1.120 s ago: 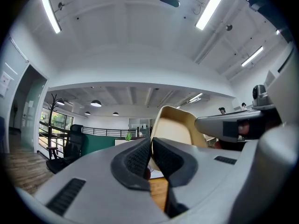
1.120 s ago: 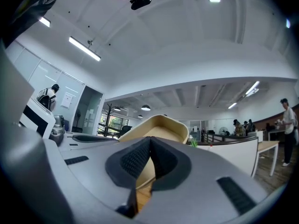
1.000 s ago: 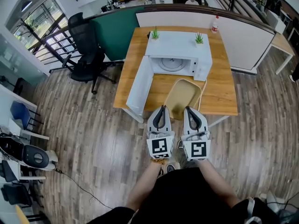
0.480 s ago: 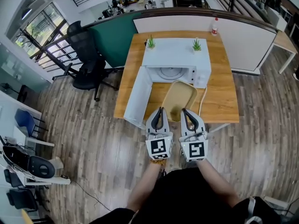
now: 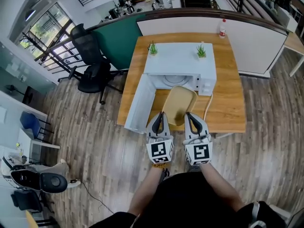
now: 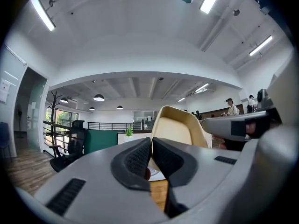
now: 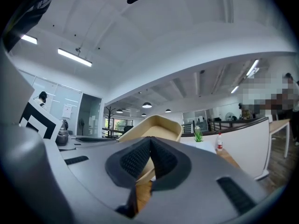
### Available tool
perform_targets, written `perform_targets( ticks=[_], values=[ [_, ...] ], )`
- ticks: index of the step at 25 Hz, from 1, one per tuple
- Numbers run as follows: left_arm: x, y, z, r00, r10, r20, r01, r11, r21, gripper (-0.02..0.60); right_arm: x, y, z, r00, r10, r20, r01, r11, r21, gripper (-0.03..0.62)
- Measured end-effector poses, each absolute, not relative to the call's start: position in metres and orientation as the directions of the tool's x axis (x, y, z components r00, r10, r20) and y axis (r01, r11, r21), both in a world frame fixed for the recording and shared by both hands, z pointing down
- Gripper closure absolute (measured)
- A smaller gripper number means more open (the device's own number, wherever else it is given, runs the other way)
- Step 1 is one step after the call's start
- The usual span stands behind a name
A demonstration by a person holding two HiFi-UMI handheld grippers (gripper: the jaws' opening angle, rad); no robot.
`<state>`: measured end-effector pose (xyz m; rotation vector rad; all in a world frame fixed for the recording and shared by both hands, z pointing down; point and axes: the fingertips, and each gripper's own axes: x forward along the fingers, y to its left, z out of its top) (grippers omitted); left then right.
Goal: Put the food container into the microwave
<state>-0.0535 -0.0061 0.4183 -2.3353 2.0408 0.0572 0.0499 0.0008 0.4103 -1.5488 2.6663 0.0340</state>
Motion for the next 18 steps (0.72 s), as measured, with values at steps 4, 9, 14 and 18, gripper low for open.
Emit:
perform_targets(
  ticks=[4,9,14,18],
  values=[
    [-0.050,-0.020,0.423,0.130,-0.991,-0.040,-0.991,-0.130,-0.008,0.546,0.055,-0.011,0.416,-0.504,-0.862,-0.048,-0.863,0.505,-0.015,0.589],
    [-0.040,-0.031,0.426,0.121,-0.992,-0.021,-0.992,-0.122,0.021,0.546,0.074,-0.029,0.432,-0.500,-0.866,-0.002,-0.865,0.499,-0.050,0.589],
    [-0.044,-0.035,0.428,0.104,-0.995,-0.011,-0.994,-0.104,0.019,0.546,0.079,-0.037,0.444,-0.504,-0.864,0.003,-0.860,0.502,-0.090,0.589],
    [-0.049,-0.037,0.424,0.088,-0.996,-0.019,-0.995,-0.089,0.036,0.546,0.081,-0.039,0.452,-0.511,-0.859,0.019,-0.856,0.507,-0.106,0.589]
  ],
)
